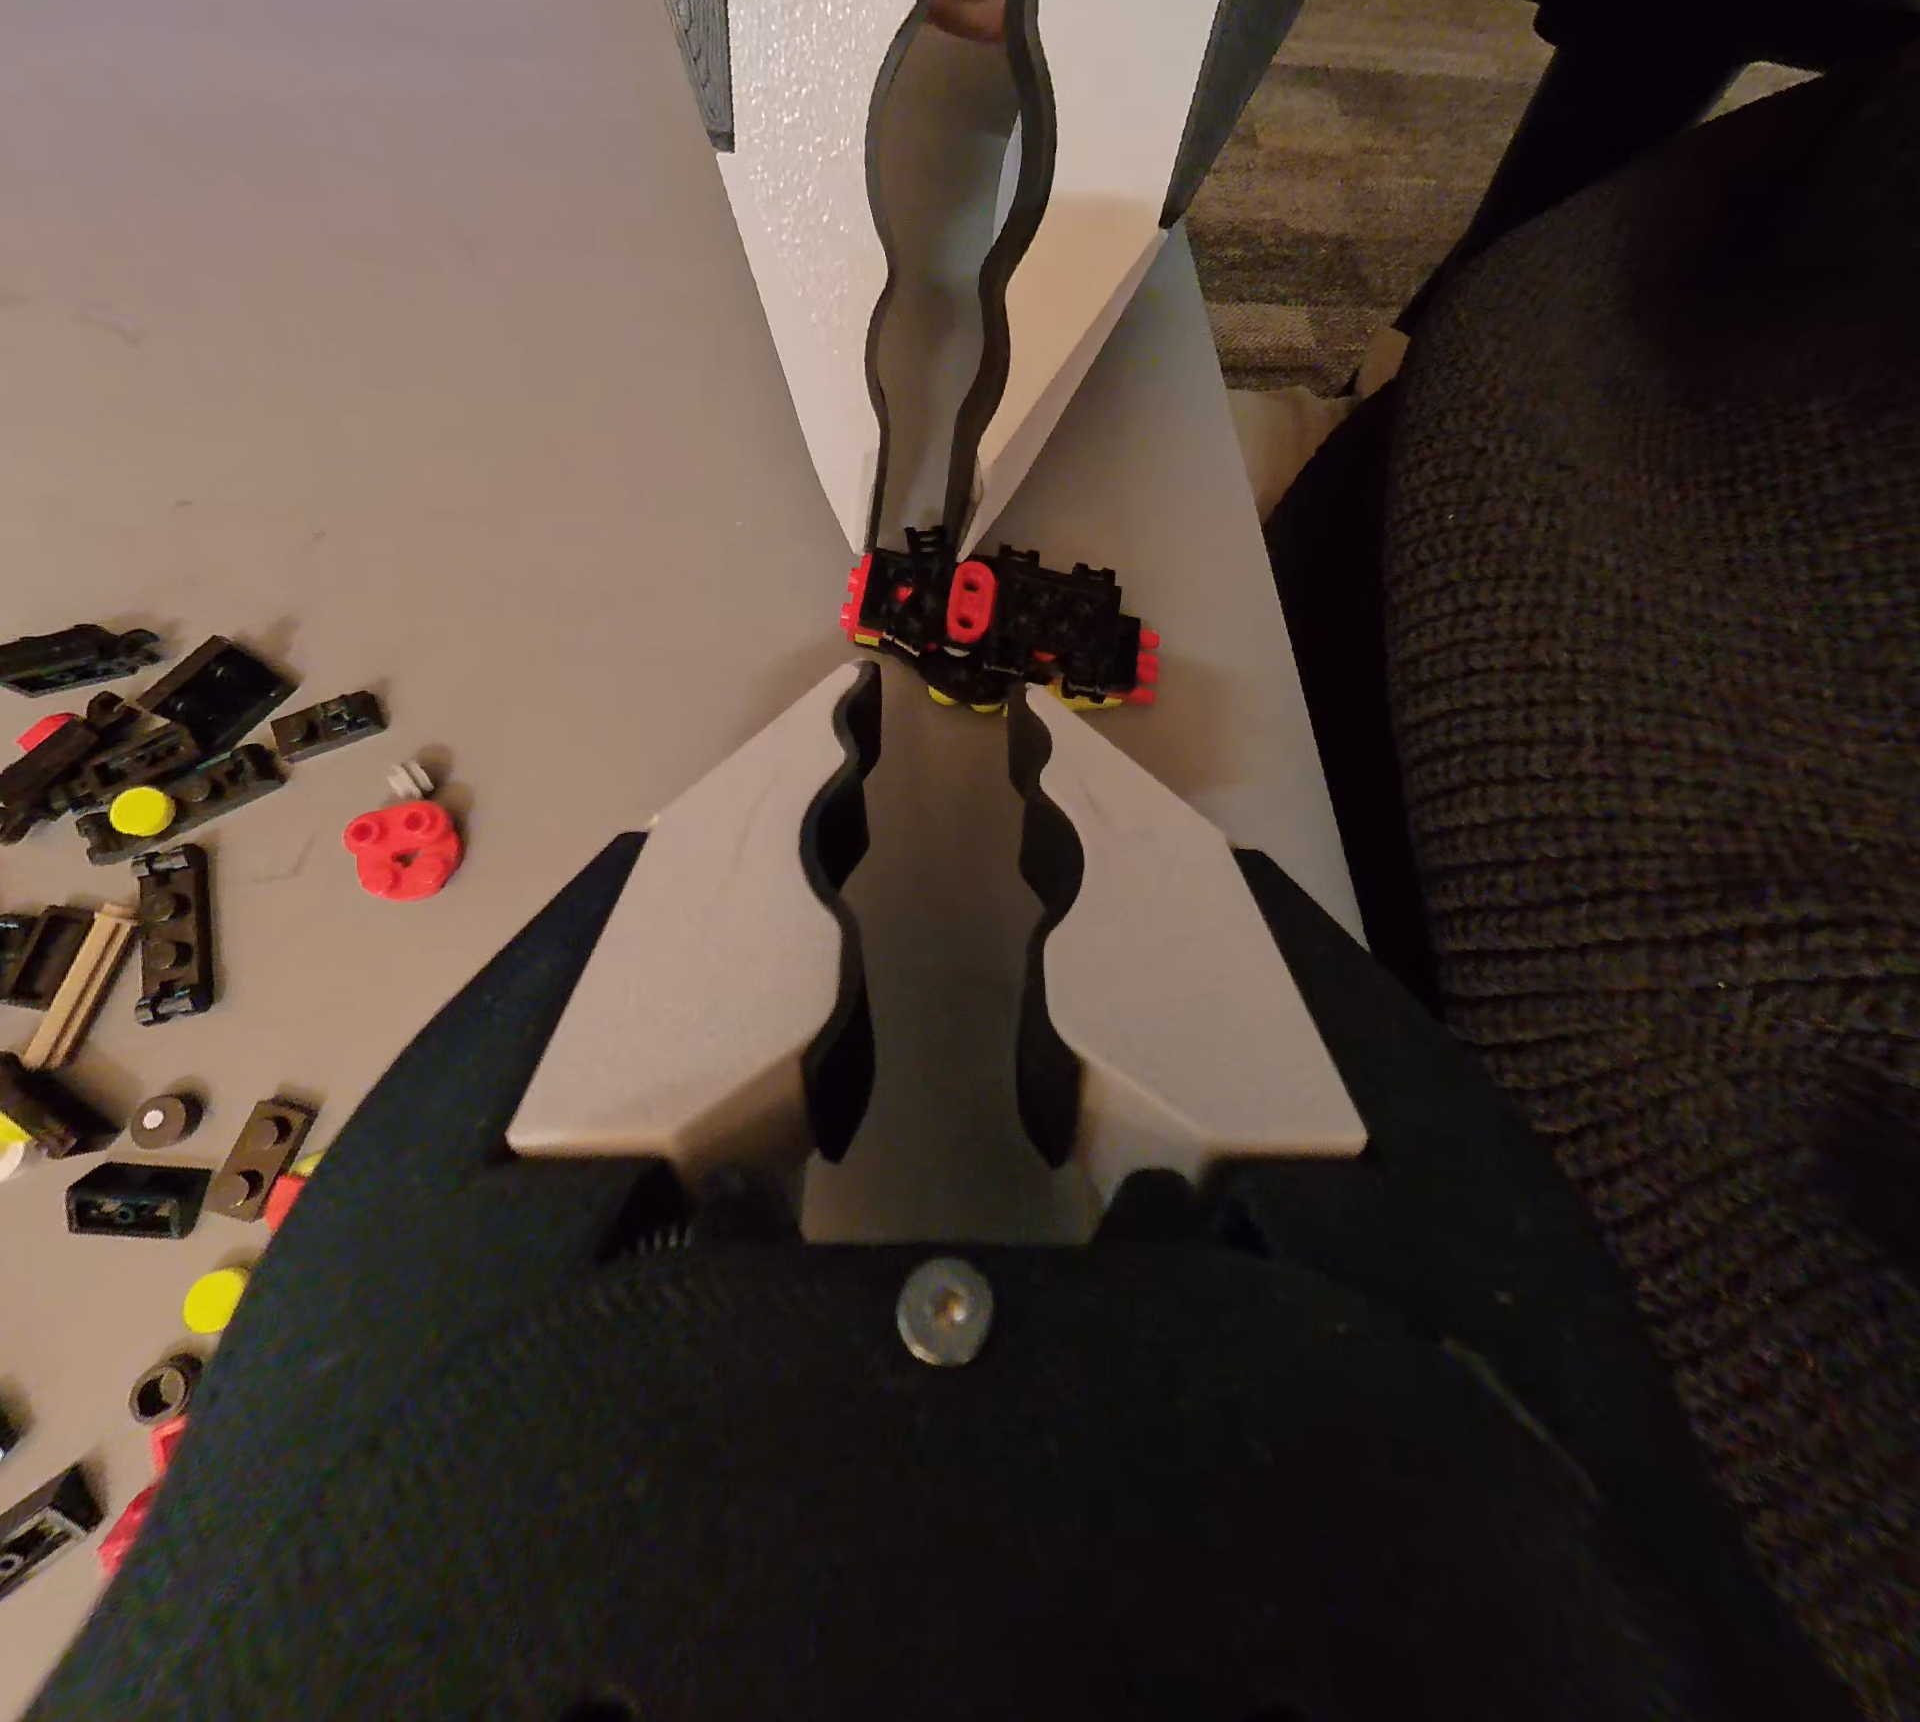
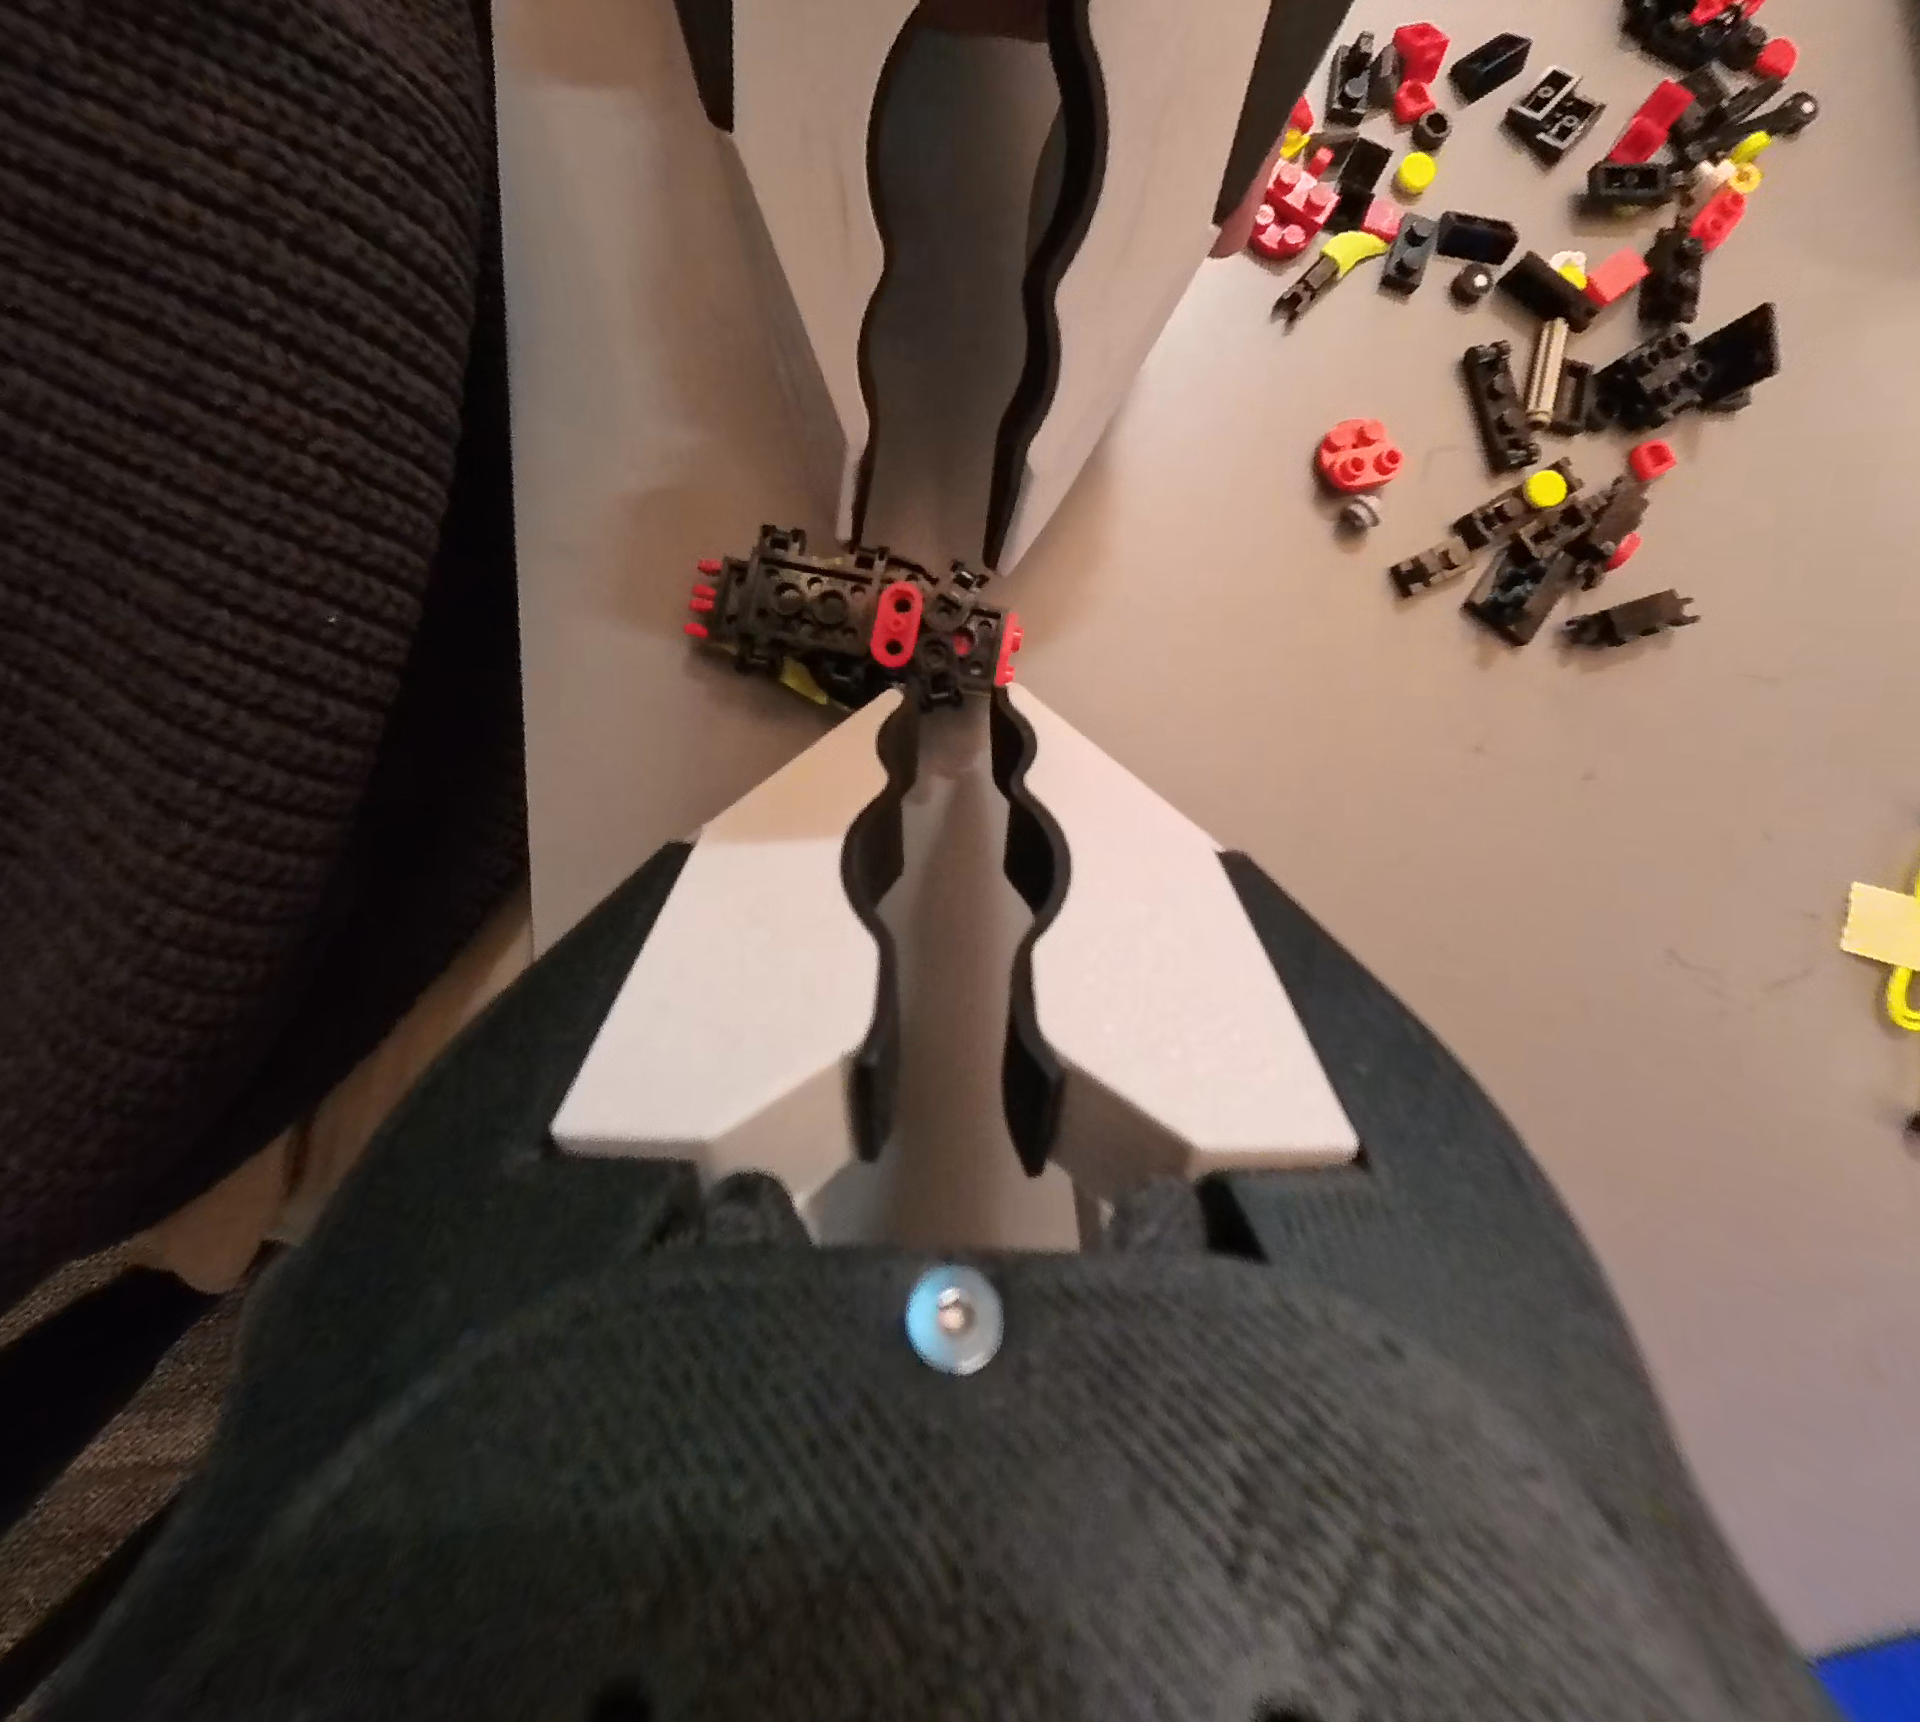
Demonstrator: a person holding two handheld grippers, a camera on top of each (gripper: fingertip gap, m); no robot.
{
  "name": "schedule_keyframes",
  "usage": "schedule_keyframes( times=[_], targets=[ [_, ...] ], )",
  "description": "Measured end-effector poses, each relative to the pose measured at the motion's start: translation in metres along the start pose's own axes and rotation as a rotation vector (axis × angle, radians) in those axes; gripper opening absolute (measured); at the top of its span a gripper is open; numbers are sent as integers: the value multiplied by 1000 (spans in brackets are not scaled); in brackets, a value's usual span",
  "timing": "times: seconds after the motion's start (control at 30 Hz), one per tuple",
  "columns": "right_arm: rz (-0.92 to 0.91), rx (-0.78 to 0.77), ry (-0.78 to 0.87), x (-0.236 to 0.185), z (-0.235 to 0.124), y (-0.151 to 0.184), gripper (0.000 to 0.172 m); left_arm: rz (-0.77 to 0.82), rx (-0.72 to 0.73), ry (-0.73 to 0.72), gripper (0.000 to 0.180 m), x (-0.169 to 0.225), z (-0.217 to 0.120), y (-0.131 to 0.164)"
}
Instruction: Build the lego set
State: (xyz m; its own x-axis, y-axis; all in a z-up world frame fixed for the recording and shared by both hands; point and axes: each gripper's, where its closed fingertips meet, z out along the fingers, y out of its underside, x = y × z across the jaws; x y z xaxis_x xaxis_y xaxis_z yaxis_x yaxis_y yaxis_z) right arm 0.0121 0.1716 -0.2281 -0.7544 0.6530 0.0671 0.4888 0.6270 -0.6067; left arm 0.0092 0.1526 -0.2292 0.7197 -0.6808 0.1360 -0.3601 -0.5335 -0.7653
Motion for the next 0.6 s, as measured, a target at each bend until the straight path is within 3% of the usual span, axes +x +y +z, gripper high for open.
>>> schedule_keyframes(
  times=[0.33,0.47,0.6],
  targets=[
    [7,8,2,0,0,-1,11,12,-15,-25,20,-4,-2,2],
    [10,7,12,2,0,0,12,-7,12,24,9,0,-8,-1],
    [14,11,9,2,0,-1,12,-19,25,40,10,2,-8,-3]
  ],
)
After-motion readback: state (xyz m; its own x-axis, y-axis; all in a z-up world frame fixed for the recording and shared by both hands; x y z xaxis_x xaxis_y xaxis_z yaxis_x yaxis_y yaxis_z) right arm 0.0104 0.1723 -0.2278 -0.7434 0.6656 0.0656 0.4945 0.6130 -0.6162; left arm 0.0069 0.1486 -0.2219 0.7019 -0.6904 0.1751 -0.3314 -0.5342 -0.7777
